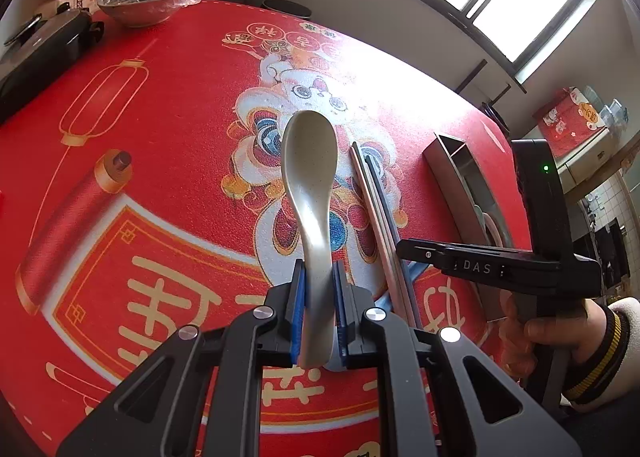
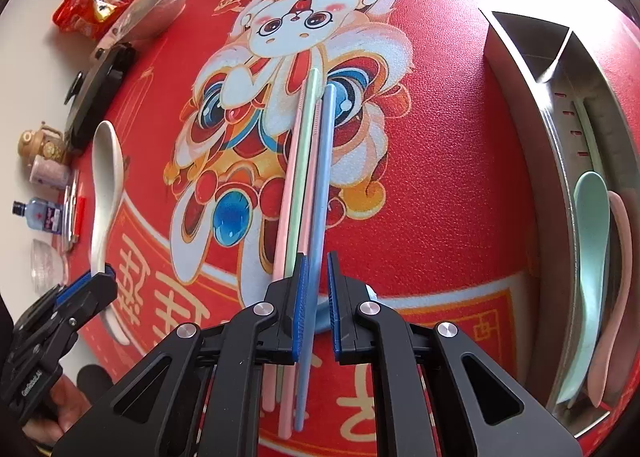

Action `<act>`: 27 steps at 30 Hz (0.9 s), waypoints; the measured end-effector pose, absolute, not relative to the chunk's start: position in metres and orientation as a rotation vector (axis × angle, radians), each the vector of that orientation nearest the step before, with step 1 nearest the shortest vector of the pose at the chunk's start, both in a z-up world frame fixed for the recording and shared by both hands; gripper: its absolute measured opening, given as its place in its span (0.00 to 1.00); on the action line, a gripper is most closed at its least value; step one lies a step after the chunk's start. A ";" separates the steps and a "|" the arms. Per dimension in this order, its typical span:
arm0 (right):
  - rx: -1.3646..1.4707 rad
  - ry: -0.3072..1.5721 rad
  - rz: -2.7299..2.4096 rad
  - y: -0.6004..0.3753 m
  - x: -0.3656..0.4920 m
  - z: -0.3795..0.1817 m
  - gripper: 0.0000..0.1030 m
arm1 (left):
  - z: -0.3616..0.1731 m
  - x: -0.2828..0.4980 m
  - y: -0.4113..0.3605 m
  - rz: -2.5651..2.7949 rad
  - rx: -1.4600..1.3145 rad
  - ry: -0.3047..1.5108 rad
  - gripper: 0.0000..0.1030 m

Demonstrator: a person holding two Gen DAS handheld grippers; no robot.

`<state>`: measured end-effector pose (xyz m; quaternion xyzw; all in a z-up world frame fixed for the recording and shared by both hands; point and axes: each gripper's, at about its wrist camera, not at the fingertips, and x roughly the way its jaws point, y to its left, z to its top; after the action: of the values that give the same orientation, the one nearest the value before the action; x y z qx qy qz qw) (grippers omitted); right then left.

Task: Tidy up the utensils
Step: 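Grasp another blue chopstick with the right tool while the left tool holds the white spoon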

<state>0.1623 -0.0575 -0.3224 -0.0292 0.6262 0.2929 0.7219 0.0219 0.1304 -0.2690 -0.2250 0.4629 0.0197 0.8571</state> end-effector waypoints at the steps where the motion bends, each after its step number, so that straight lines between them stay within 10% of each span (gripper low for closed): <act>1: -0.068 1.385 0.647 -0.056 0.162 -0.322 0.10 | -0.269 0.021 0.130 0.041 -0.473 0.972 0.12; 27: -0.218 1.334 0.660 -0.039 0.156 -0.326 0.09 | -0.268 0.018 0.127 0.044 -0.469 0.974 0.12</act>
<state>0.1560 -0.0394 -0.3263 -0.0992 0.6057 0.2999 0.7303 0.0178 0.1274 -0.2675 -0.2230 0.4638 0.0211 0.8572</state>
